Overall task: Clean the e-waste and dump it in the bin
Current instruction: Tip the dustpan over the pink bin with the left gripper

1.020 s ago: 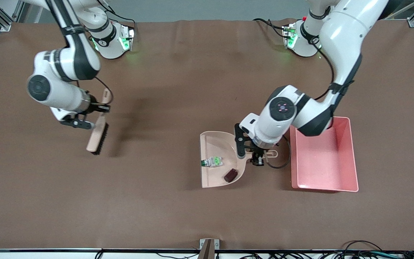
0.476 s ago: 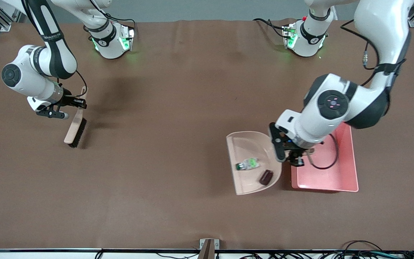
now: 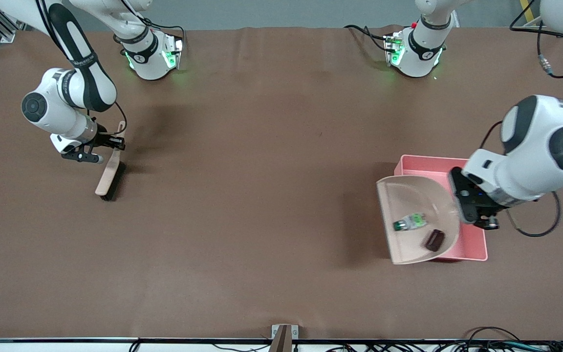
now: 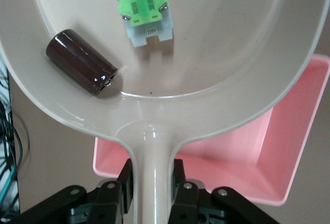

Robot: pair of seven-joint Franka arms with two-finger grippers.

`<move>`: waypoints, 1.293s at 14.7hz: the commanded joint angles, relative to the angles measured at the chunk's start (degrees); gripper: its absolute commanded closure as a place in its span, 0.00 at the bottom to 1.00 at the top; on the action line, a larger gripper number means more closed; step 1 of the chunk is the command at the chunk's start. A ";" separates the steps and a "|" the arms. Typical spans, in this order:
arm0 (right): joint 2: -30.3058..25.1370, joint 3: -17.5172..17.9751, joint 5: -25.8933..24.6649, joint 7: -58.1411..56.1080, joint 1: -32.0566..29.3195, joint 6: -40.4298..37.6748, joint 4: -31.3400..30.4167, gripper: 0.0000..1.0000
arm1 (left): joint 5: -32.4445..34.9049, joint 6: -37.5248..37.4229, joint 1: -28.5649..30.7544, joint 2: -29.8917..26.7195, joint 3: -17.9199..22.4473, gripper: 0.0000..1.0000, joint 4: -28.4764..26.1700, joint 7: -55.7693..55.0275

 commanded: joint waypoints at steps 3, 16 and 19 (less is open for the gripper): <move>0.39 0.70 -1.01 0.17 -0.99 1.05 -1.06 0.84 | 6.41 -0.49 5.75 -0.77 -0.65 1.00 -1.26 4.96; 0.13 0.79 -0.92 0.26 -0.90 -0.98 -0.27 0.24 | 29.63 1.80 7.16 4.59 -0.38 0.99 -3.45 -1.72; 0.30 0.87 -0.83 0.61 -0.82 -0.98 0.70 0.00 | 29.63 -2.75 7.34 2.93 -0.38 0.99 -4.86 -1.28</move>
